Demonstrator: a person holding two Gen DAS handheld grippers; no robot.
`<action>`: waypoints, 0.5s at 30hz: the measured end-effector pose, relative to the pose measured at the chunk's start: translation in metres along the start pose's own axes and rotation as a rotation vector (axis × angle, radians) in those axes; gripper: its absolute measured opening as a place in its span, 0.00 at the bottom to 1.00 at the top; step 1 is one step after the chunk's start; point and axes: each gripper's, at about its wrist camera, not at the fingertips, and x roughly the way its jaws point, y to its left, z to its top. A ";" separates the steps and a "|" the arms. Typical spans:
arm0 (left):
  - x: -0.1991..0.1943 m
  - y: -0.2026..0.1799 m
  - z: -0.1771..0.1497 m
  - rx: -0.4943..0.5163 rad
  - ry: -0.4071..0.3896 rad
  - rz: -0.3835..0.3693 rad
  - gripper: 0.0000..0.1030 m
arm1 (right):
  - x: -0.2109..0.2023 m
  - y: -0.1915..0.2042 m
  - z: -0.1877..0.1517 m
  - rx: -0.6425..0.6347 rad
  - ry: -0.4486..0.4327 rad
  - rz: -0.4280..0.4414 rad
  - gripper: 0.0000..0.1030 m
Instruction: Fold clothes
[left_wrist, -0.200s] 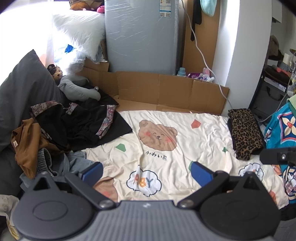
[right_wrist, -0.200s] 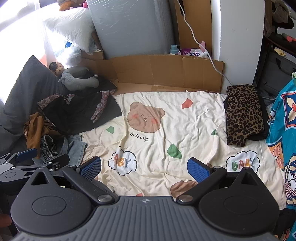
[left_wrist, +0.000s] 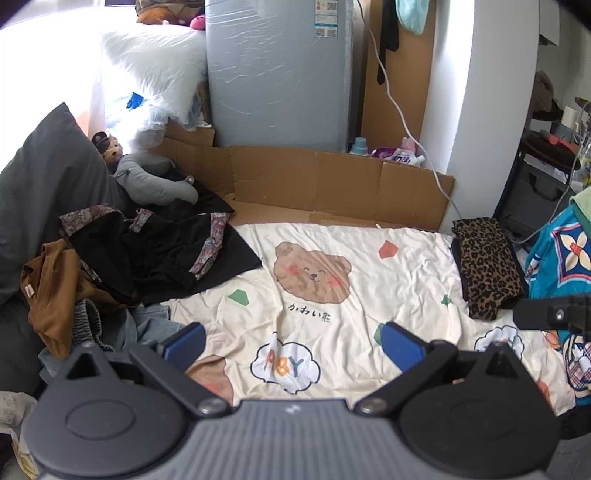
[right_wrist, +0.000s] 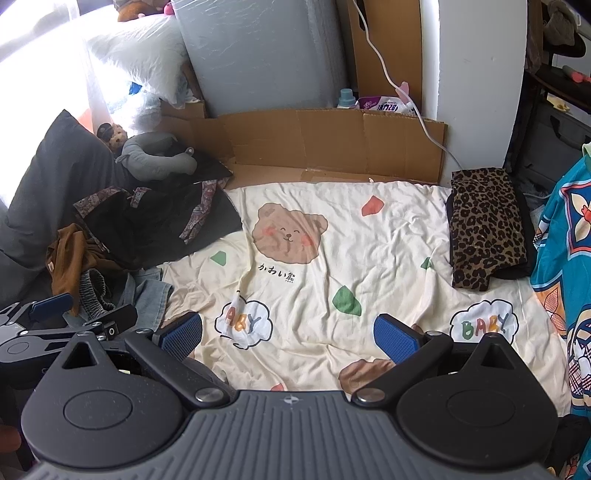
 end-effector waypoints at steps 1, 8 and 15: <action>-0.001 0.000 0.000 -0.001 0.000 -0.002 0.99 | 0.000 0.000 0.000 0.000 0.001 0.000 0.99; 0.005 0.010 -0.001 -0.017 -0.005 -0.011 0.99 | 0.000 0.001 0.000 -0.002 0.005 0.003 0.99; -0.003 0.018 -0.002 -0.034 -0.026 -0.020 0.99 | 0.001 -0.002 0.000 -0.007 0.001 0.001 0.99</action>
